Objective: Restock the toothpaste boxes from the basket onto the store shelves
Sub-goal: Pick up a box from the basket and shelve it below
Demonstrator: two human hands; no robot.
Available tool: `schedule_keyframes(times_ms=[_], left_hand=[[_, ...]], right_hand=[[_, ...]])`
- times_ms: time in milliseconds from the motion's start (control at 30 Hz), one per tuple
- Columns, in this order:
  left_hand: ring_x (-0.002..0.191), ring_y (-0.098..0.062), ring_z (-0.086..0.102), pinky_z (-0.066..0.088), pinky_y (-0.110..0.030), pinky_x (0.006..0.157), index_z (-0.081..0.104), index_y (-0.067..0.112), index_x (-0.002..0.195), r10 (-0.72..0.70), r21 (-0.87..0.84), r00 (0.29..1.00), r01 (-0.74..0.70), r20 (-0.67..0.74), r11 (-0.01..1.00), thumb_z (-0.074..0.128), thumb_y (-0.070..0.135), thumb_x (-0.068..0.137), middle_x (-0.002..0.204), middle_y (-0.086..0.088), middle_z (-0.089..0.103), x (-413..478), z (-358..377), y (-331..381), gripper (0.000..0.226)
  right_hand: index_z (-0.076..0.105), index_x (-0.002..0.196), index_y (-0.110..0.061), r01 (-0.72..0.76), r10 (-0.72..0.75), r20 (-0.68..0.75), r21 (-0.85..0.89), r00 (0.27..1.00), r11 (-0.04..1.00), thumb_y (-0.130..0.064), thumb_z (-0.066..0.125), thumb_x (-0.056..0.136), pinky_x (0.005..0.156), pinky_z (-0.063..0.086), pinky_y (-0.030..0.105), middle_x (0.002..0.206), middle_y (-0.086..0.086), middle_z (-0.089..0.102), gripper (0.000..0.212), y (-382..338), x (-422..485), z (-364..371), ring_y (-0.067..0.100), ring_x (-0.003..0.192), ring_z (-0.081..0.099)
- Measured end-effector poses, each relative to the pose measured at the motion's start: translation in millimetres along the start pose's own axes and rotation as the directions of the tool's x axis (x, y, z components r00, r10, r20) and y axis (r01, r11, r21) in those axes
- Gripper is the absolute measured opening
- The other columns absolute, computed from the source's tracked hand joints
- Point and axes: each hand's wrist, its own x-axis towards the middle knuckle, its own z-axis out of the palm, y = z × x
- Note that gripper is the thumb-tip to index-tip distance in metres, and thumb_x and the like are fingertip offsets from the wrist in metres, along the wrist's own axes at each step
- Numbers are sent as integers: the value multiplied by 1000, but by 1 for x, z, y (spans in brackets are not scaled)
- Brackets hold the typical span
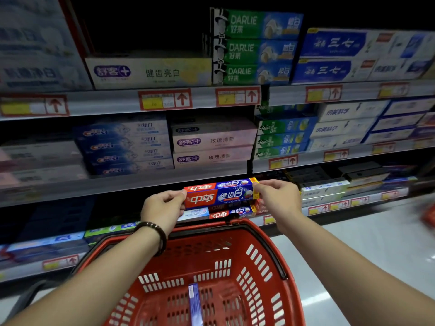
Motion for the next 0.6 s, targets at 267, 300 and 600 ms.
schedule_keyframes(times_ms=[267,300,600], left_hand=[[74,-18,76,62,-38,87,76,24,76,-49,85,999,50,-19,995,77,38,92,67,2,76,32,42,-3,22],[74,-17,75,62,-35,86,77,23,78,-50,96,999,52,-21,994,77,37,93,69,2,77,35,45,-4,20],[71,-18,78,64,-31,76,83,10,84,-147,127,989,141,35,982,84,15,86,76,-5,78,70,81,-32,5]], right_hand=[[79,88,-22,-74,74,-85,-1,994,997,-24,83,90,82,66,47,90,0,78,5,24,31,2,21,91,75],[79,88,-22,-86,86,-85,-2,993,996,-23,83,89,82,66,47,90,1,78,4,26,34,3,22,92,75],[77,91,-21,-125,116,-151,-56,982,991,-20,80,92,66,60,35,90,0,75,3,51,73,9,14,85,69]])
